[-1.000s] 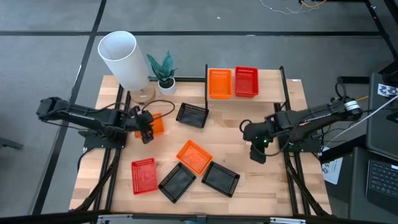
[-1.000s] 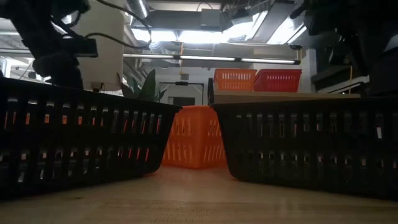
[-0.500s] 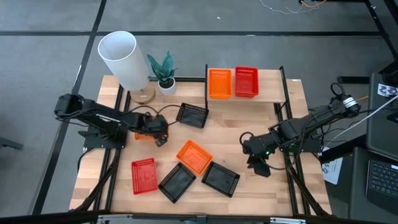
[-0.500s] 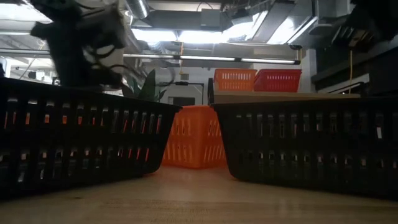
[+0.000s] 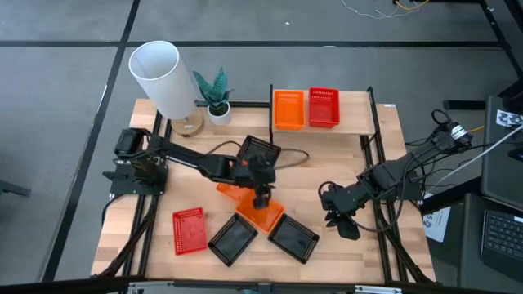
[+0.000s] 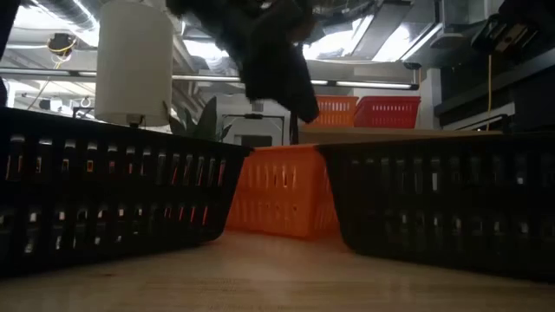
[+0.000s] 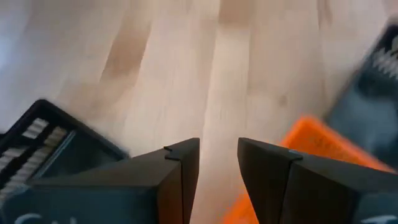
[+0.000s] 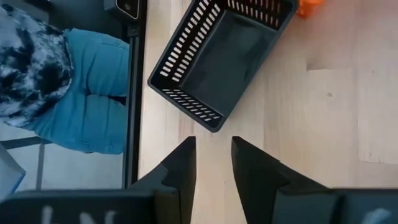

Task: Stack baskets on shelf by color
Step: Put the right black basket on the shelf

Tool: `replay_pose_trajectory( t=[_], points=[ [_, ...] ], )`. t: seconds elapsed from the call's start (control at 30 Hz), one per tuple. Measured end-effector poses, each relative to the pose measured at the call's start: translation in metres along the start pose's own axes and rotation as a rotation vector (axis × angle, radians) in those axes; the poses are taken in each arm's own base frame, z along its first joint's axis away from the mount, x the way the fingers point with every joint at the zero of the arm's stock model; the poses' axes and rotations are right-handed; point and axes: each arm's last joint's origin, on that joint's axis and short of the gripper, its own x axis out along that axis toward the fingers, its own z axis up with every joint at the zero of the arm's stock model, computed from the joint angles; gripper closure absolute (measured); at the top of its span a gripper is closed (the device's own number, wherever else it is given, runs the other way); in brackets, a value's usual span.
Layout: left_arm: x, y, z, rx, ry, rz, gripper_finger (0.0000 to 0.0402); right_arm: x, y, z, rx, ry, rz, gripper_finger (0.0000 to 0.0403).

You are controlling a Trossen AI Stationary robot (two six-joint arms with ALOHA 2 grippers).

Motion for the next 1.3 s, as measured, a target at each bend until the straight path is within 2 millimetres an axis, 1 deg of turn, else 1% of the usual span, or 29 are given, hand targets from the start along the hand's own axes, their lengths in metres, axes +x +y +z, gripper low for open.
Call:
replay_pose_trajectory(
  t=[0.13,0.2,0.27,0.37,0.53,0.63,0.73,0.83,0.93,1.0,1.07,1.13,1.2,1.3],
  points=[
    [-0.018,-0.006,0.007,0.067,0.155,0.082,0.0299,0.001,0.002,-0.002,-0.047,-0.028,-0.041,0.0303],
    [-0.032,-0.007,0.003,0.109,0.23,0.132,0.0299,0.003,0.0,-0.002,-0.082,-0.061,-0.083,0.0303],
    [-0.043,-0.009,0.002,0.131,0.251,0.151,0.0299,0.007,-0.001,-0.003,-0.118,-0.073,-0.108,0.0303],
    [-0.059,-0.01,-0.005,0.129,0.319,0.165,0.0299,0.019,-0.002,-0.004,-0.225,-0.059,-0.097,0.0303],
    [-0.062,-0.012,-0.009,0.141,0.33,0.195,0.0299,0.045,0.007,-0.004,-0.474,-0.089,0.048,0.0303],
    [-0.062,-0.011,-0.01,0.144,0.333,0.203,0.0299,0.059,0.012,-0.001,-0.545,-0.109,0.067,0.0303],
    [-0.062,-0.01,-0.009,0.142,0.328,0.215,0.0299,0.071,0.012,-0.001,-0.542,-0.104,0.038,0.0303],
    [-0.062,-0.009,-0.01,0.153,0.341,0.237,0.0299,0.086,0.008,-0.003,-0.48,-0.047,0.013,0.0303],
    [-0.067,-0.005,-0.019,0.196,0.436,0.271,0.0299,0.099,0.006,-0.006,-0.425,0.0,0.018,0.0303],
    [-0.072,-0.002,-0.026,0.205,0.516,0.3,0.0299,0.105,0.008,-0.004,-0.413,-0.004,0.064,0.0303],
    [-0.081,0.002,-0.031,0.186,0.587,0.334,0.0299,0.106,0.01,-0.002,-0.432,-0.027,0.087,0.0303],
    [-0.094,0.003,-0.035,0.157,0.627,0.368,0.0299,0.106,0.013,0.002,-0.493,-0.079,0.106,0.0303],
    [-0.108,0.003,-0.036,0.136,0.641,0.383,0.0299,0.104,0.016,0.005,-0.596,-0.123,0.12,0.0303],
    [-0.131,-0.001,-0.037,0.118,0.61,0.387,0.0299,0.103,0.021,0.011,-0.756,-0.206,0.136,0.0303]
  ],
)
